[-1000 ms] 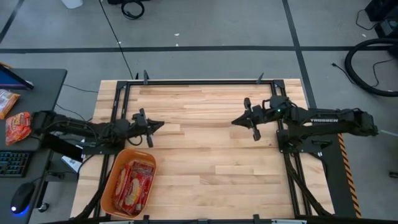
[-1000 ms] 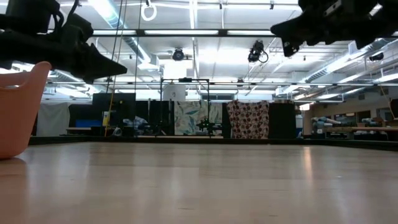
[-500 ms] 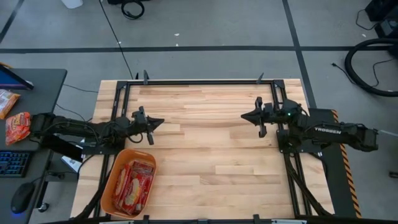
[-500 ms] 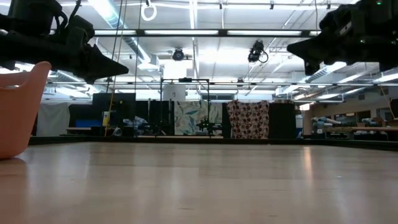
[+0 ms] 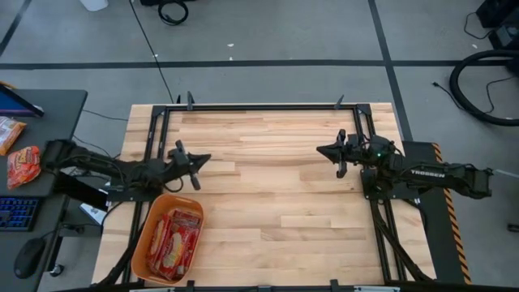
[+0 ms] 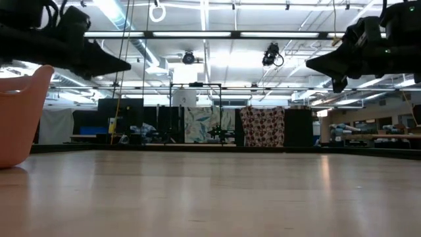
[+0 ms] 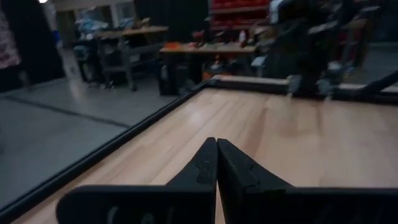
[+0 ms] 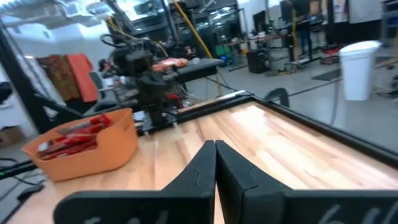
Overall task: Sort popcorn bags into baskets
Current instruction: Return to Home Position
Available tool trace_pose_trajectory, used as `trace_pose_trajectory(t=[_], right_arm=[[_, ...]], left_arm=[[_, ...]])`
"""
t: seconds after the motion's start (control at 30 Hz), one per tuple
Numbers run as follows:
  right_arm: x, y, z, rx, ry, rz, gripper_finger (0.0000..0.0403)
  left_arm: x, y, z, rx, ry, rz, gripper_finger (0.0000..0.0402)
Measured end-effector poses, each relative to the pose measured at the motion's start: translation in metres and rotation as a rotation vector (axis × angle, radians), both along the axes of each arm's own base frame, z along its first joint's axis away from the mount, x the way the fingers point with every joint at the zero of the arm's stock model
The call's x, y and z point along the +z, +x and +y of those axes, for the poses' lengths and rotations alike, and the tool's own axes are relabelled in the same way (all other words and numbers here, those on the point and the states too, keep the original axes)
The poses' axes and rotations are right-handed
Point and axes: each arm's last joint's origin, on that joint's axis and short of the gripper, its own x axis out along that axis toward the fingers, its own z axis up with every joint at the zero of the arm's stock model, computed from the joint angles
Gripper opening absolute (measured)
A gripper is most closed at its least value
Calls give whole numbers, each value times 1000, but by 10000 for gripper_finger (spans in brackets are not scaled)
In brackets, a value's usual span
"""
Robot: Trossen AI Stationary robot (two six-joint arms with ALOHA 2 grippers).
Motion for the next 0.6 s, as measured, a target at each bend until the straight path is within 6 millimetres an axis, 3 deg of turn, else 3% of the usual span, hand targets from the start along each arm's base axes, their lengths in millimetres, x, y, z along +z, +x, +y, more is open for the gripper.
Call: trace_pose_trajectory(t=[0.27, 0.6], right_arm=[[4, -7, 6, -94, -72, -23, 9], [-2, -15, 10, -79, -78, -34, 13]], left_arm=[[9, -11, -5, -131, 35, -33, 4], [10, -21, 2, -197, 13, -44, 3]])
